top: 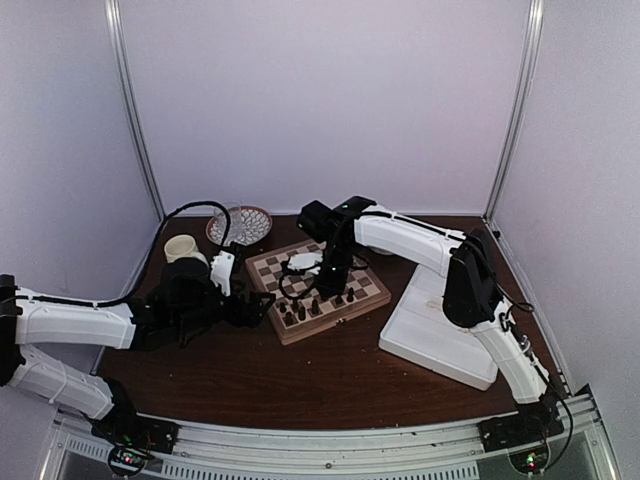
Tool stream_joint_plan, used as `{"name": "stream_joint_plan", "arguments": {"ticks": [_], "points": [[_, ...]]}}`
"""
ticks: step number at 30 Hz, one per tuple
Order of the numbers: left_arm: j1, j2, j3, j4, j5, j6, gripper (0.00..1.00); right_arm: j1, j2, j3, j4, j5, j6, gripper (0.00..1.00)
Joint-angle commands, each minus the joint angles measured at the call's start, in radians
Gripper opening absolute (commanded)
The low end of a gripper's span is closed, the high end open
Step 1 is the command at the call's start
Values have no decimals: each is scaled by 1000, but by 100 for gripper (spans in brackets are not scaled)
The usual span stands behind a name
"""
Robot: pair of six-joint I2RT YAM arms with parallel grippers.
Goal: Set up the chess pieces on the board
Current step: Place the pawn at e7, then adjust the pawn at f7.
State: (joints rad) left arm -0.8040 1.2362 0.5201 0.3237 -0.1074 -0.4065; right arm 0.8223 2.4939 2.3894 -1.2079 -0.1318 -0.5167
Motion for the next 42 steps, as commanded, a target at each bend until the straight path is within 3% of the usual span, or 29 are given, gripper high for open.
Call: {"name": "stream_joint_plan", "arguments": {"ticks": [1, 4, 13, 28, 35, 42], "points": [[8, 7, 27, 28, 12, 9, 90, -5, -1, 28, 1, -5, 8, 21], [8, 8, 27, 27, 13, 9, 90, -4, -6, 27, 10, 7, 15, 27], [8, 4, 27, 28, 18, 12, 90, -5, -43, -6, 58, 17, 37, 27], [8, 25, 85, -67, 15, 11, 88, -6, -303, -139, 184, 6, 170, 28], [8, 113, 290, -353, 45, 7, 88, -6, -635, -565, 420, 110, 460, 30], [8, 277, 633, -732, 78, 29, 84, -5, -966, -989, 557, 186, 659, 31]]}}
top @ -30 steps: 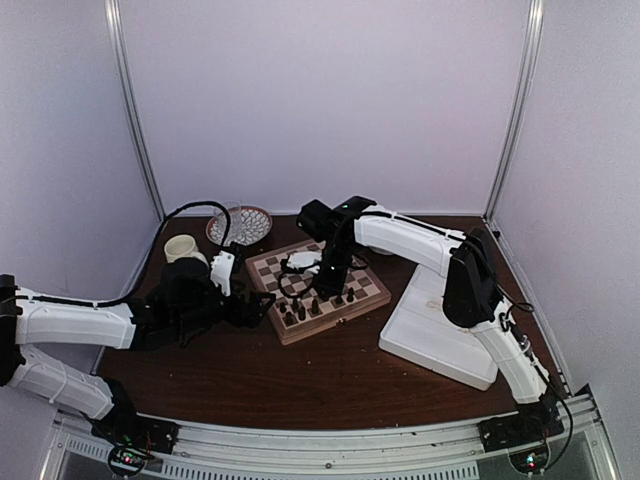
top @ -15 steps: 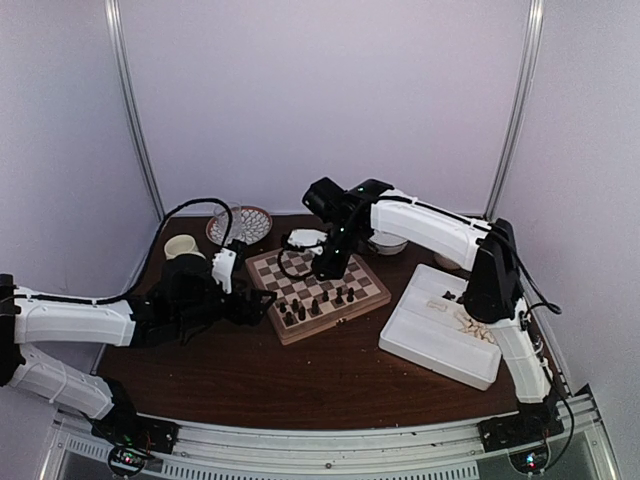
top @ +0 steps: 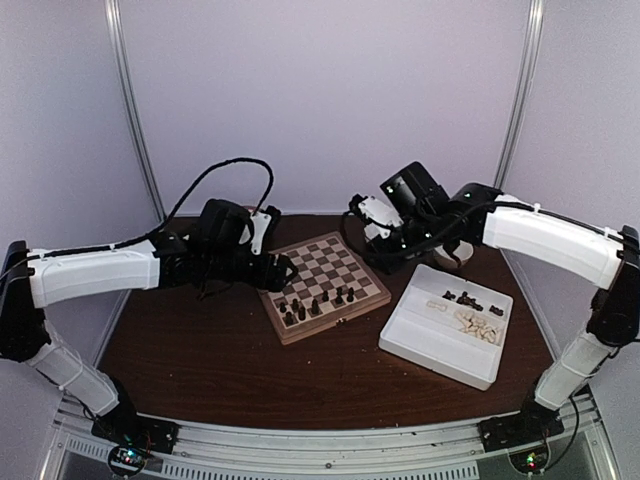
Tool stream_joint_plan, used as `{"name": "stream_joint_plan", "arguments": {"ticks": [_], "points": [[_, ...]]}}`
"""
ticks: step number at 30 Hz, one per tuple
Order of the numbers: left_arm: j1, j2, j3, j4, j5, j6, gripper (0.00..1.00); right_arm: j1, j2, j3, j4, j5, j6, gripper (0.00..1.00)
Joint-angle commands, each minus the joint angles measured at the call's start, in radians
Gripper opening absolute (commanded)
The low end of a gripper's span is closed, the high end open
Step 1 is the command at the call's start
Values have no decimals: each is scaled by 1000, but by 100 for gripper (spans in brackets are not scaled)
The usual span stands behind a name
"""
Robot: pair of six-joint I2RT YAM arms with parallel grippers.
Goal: Set up the chess pieces on the board
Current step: Adjust the pawn at f7.
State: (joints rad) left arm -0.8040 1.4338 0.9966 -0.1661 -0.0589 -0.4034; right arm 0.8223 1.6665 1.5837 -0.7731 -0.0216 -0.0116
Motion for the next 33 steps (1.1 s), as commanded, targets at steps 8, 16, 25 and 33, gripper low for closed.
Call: {"name": "stream_joint_plan", "arguments": {"ticks": [8, 16, 25, 33], "points": [[7, 354, 567, -574, 121, 55, 73, -9, -501, -735, 556, 232, 217, 41], [-9, 603, 892, -782, 105, 89, 64, -12, -588, -935, 744, 355, 234, 41], [-11, 793, 1075, -859, 84, 115, 55, -12, -681, -1046, 860, 403, 222, 41], [-14, 890, 1180, -891, 123, 121, 48, -12, -703, -1054, 857, 415, 213, 41]]}}
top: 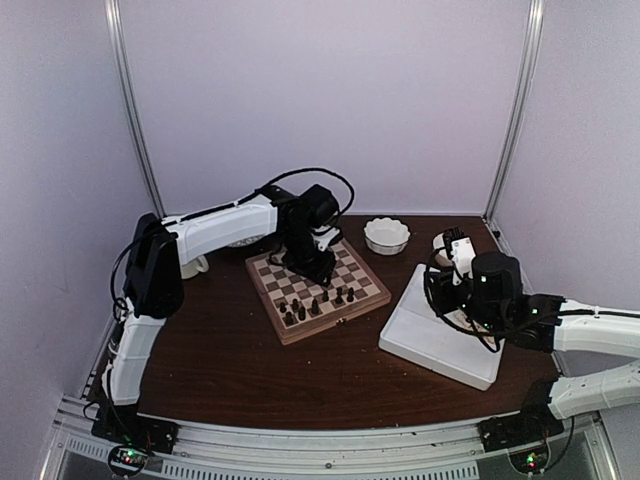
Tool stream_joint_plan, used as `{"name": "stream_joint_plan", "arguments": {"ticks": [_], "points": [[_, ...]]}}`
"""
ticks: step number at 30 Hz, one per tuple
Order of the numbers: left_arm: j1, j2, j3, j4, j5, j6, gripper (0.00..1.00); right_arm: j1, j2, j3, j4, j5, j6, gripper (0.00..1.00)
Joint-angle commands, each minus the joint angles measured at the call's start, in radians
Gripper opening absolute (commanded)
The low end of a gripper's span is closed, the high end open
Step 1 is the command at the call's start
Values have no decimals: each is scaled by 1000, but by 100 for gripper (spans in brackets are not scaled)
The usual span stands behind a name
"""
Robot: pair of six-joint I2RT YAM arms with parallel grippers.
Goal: Set up the chess pieces on the board
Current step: Adjust the pawn at f7.
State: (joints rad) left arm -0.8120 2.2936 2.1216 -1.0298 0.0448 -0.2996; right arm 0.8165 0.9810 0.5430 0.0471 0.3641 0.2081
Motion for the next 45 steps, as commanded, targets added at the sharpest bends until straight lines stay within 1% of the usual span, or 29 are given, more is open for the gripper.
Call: {"name": "stream_joint_plan", "arguments": {"ticks": [1, 3, 7, 11, 24, 45], "points": [[-6, 38, 70, -28, 21, 18, 47, -6, -18, -14, 37, 29, -8, 41], [-6, 60, 89, -28, 28, 20, 44, -6, -18, -12, 35, 30, -9, 41], [-6, 84, 112, -27, 36, 19, 36, -6, -20, -13, 35, 32, -10, 41], [-7, 95, 119, -28, 35, 18, 30, -6, -14, -11, 35, 30, -12, 41], [-23, 118, 121, -28, 23, 22, 32, -6, 5, -3, 33, 23, -12, 41], [-23, 145, 111, -28, -15, 28, 29, -5, 4, 3, 28, 19, -15, 41]]}}
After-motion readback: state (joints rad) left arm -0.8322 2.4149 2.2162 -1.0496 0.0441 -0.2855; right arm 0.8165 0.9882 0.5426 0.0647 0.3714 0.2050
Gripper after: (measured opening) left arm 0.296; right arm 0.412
